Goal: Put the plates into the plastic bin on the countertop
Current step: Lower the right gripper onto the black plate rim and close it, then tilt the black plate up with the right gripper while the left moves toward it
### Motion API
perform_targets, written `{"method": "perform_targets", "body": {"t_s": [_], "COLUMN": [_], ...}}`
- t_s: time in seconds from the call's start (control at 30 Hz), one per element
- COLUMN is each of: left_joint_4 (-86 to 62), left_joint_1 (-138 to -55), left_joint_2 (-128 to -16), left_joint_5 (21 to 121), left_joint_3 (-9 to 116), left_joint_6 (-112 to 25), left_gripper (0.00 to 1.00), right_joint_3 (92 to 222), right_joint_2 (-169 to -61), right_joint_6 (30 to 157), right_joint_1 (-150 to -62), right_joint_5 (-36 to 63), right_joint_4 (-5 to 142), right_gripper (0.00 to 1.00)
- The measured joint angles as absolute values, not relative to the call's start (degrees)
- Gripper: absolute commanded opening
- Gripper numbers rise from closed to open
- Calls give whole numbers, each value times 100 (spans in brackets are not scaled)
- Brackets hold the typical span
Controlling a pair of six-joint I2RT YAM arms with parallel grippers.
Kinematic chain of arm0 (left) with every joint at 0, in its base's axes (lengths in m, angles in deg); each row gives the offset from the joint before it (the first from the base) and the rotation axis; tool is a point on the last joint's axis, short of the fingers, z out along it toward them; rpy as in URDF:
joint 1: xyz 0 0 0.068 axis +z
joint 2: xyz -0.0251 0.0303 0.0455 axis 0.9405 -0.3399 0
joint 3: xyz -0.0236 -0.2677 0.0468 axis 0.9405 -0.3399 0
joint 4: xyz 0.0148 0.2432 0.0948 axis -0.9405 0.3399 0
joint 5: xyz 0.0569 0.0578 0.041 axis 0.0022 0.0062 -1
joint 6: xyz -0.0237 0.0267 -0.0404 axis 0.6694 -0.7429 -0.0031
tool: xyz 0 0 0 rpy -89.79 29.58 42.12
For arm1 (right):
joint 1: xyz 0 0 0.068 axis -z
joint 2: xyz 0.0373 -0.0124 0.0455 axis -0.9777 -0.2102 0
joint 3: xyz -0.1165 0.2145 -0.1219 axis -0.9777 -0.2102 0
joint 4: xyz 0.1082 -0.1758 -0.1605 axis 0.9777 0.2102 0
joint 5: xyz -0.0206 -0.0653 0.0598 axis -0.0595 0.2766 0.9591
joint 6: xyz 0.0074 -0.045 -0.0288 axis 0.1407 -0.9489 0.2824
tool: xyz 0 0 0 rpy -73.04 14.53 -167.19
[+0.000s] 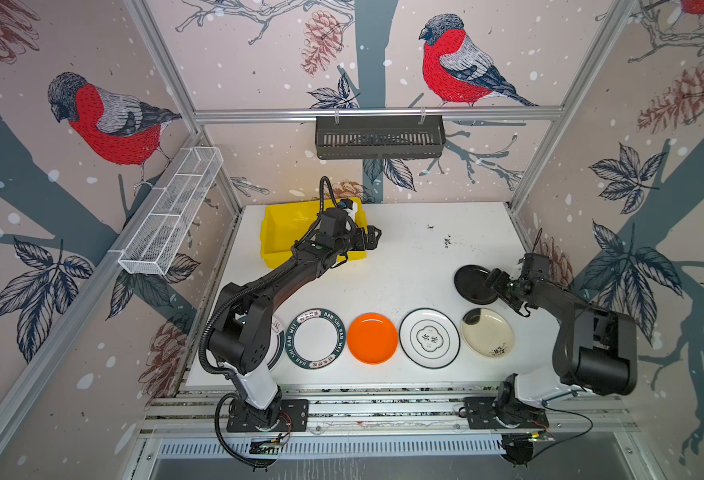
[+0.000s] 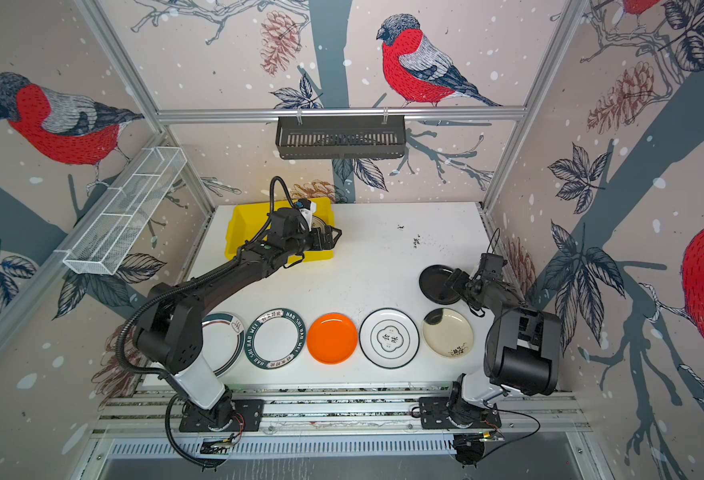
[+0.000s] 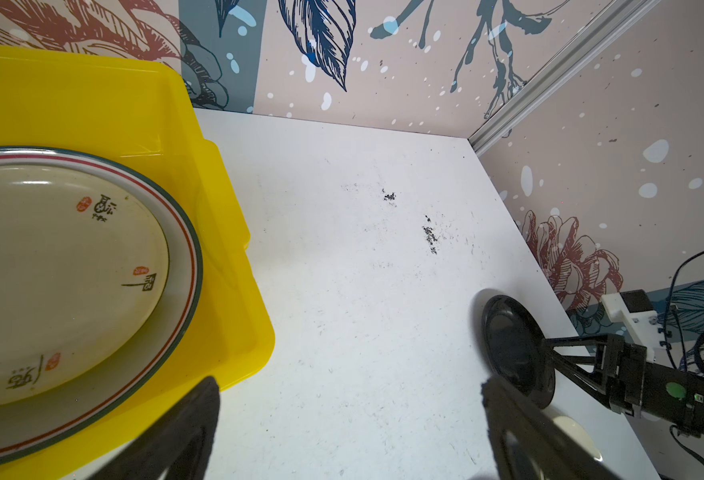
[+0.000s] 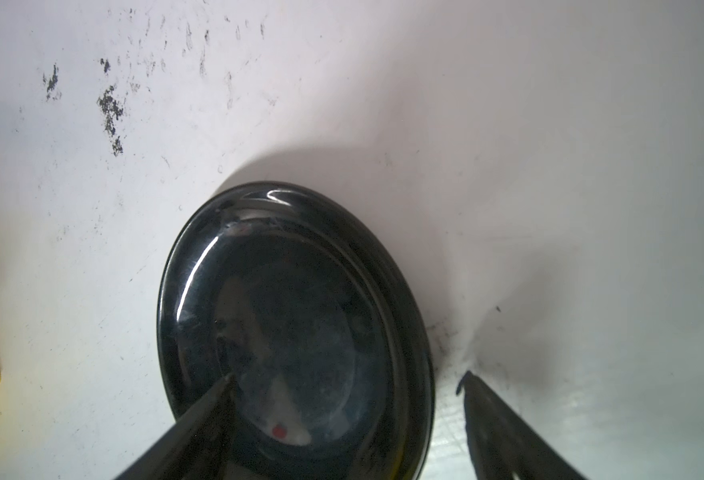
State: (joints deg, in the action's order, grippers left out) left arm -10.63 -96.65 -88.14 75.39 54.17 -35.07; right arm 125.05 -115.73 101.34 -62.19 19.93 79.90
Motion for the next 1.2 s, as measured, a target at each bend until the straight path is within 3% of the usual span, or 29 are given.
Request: {"method": "perform_targets", "body": {"t_s": [0.13,0.87,1.2], "left_joint_4": [-1059,-1022,-1232], "left_joint_1": [-9665,-9958,-10288], "left_joint_2": [-8814,-8666,-9057], "left_joint_5": [7537,7434,7928], "left_joint_3": [5417,4807,4794], "left_joint_6": [-3510,-3555,-3166], "left_gripper": [98,98,97], "right_joint_3": [12748,13613,13972], "right_joint_2": [-11816,-12832,-13103], "right_joint_6": [10121,10197,10145], "right_joint_1": [-6372,-8046,-8691], "right_joint_5": [1849,1274,1571], "right_joint_4": [7997,7826,7662], "right_gripper": [79,73,71]}}
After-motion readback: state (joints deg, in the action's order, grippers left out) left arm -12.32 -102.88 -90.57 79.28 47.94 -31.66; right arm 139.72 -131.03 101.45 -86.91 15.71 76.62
